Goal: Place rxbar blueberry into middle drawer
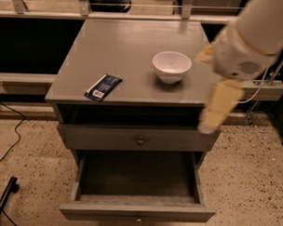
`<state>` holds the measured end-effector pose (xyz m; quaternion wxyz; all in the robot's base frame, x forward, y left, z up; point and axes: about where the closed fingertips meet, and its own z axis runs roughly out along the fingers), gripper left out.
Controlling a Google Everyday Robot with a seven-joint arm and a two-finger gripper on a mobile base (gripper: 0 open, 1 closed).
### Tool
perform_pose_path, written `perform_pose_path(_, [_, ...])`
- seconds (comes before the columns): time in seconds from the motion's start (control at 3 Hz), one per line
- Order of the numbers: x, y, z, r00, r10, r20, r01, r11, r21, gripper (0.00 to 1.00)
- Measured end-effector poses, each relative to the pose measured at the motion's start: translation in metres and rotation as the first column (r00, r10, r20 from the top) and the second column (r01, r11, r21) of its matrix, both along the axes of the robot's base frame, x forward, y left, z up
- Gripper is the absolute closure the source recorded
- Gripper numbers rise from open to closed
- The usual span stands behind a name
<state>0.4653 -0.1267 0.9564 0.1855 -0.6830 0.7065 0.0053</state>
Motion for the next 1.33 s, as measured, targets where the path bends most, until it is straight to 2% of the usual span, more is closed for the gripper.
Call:
perform_pose_path(0.33, [0.01,0.101,-0.009,0.9596,0.269,0.084,-0.272,0.962,0.027,0.0])
perform_pose_path(0.67, [0.011,0.114,-0.006,0.947,0.303,0.108,-0.307,0.951,0.026,0.0])
perform_pose_path(1.0, [0.013,0.121,-0.006,0.9294,0.359,0.085,-0.361,0.933,0.005,0.0])
perform_pose_path(1.33, [0.033,0.151,-0.019,0.8353,0.549,0.035,-0.547,0.836,-0.05,0.0])
